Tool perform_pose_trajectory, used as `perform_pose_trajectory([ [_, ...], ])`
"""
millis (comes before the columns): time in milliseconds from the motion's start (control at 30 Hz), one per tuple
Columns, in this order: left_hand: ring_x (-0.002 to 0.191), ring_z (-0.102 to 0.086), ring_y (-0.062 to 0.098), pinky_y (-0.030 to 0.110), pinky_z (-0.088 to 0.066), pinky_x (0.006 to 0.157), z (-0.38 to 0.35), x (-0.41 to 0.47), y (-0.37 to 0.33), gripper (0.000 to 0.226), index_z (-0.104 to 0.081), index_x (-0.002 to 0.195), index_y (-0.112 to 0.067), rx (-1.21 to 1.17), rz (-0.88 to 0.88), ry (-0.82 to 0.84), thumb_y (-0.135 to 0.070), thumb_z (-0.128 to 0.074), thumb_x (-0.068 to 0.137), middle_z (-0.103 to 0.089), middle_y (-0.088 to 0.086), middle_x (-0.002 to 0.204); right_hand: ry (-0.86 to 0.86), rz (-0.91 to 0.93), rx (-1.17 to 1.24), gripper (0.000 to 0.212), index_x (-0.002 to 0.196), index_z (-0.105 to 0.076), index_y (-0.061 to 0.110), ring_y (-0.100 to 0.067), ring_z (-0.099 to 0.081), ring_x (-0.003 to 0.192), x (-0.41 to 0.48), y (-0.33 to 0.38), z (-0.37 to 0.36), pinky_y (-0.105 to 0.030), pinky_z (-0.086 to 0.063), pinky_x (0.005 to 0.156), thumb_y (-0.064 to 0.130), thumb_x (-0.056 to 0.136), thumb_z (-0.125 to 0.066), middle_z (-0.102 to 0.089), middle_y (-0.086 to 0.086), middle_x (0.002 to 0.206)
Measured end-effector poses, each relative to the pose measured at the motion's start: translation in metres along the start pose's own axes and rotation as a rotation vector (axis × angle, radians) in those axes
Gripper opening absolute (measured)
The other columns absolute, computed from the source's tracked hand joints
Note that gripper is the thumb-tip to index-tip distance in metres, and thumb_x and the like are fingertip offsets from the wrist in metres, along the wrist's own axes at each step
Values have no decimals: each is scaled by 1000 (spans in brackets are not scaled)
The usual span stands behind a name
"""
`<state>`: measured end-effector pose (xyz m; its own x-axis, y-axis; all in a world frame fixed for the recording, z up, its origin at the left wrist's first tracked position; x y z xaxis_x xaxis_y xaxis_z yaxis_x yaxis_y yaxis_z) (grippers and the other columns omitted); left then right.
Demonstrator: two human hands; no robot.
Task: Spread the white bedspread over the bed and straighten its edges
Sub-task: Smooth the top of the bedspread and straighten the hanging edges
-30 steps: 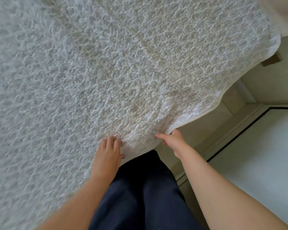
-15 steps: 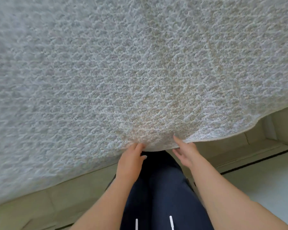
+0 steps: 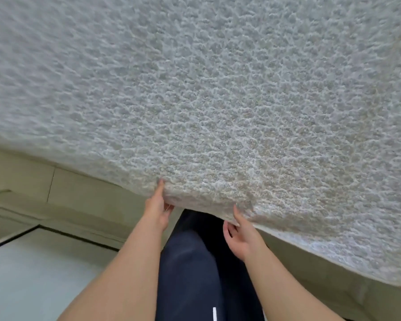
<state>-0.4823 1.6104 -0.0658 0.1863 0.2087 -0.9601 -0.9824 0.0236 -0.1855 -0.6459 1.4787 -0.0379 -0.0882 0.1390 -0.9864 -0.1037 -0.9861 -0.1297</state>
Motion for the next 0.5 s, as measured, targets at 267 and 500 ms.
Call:
perform_pose_trajectory([
  [267, 82, -64, 17, 26, -55, 60, 40, 22, 9, 14, -57, 89, -12, -199, -137, 8, -26, -58, 93, -66, 5, 92, 21, 45, -288, 32, 116, -59, 4, -19, -57, 109, 18, -55, -36, -26, -53, 80, 20, 89, -64, -60, -8, 126],
  [500, 86, -64, 24, 38, -57, 78, 56, 38, 25, 25, -57, 87, -10, -102, -245, -121, -35, -59, 92, -65, 3, 86, -167, 179, -575, 41, 122, -49, 3, -14, -70, 84, 30, -71, -29, -22, -51, 62, 25, 91, -64, -67, -7, 112],
])
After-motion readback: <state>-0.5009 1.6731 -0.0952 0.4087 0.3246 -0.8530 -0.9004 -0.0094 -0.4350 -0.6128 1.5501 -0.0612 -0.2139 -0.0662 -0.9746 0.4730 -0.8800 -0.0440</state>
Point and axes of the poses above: each hand's wrist, its own x-axis towards the middle knuckle, its own z-axis out of the back of the hand, y = z × x, the point moved 2 cm from there along x, towards the middle knuckle
